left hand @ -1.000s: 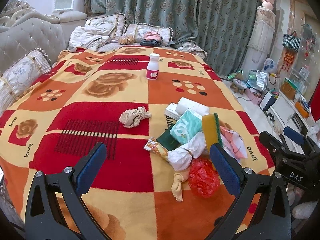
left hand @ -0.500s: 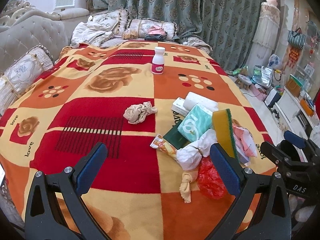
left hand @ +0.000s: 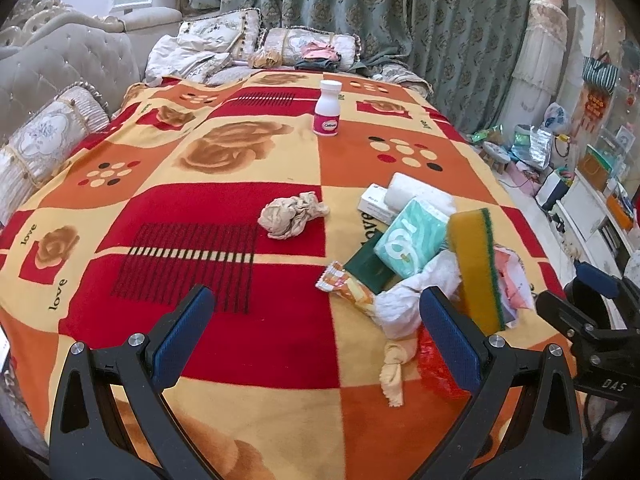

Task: Collect trash
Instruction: 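Move both tools toward the trash pile on the bed, then grasp the crumpled beige paper with the left tool while the right tool grasps the green sponge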

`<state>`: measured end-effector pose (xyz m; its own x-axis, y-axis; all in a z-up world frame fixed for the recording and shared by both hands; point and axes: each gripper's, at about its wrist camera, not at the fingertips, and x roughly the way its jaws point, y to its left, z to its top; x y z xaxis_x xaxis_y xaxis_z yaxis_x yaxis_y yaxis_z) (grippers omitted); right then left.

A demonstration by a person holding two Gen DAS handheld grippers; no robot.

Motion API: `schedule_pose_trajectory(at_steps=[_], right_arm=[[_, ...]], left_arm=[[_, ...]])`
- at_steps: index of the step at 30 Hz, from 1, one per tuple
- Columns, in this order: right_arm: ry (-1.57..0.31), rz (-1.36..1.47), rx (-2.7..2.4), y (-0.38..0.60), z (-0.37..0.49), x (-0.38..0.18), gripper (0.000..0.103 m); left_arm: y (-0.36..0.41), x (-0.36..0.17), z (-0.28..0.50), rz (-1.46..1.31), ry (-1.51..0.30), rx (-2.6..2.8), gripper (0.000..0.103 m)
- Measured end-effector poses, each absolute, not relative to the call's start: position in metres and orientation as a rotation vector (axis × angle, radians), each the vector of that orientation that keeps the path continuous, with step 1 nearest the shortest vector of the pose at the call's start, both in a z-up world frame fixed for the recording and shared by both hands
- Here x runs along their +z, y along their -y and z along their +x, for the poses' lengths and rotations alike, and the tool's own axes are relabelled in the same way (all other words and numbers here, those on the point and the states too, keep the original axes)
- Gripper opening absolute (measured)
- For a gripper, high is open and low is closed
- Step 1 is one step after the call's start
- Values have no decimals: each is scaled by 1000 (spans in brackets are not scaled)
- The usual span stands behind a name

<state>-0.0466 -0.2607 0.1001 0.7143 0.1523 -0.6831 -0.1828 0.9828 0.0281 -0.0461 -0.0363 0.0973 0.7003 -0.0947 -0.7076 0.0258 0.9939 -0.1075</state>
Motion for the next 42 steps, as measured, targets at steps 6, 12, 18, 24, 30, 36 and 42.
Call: schedule_pose_trajectory(at_steps=[6,12,18,24,30,36,42], right_arm=[[-767,-61,212,259,-45,97,101],[-787,-36,302,247,-37,96,96],[-805,-37,369,221,-17,95,83],[-847,-20,385,209,7,84,67],[-906,76,454,218,18,65,38],[-888,203,543,241,6,82,28],[-818,275,570,280,-22,115,28]], left_arm=[[19,90,-29,-80,-816,-45,102],[1,85,5,-74,-829,-12,102],[-2,72,52,-45,-841,-33,102],[3,48,95,8,-894,-38,102],[12,21,118,29,-1008,-116,42],[4,46,98,-142,-996,-234,24],[33,103,50,-154,-935,-349,23]])
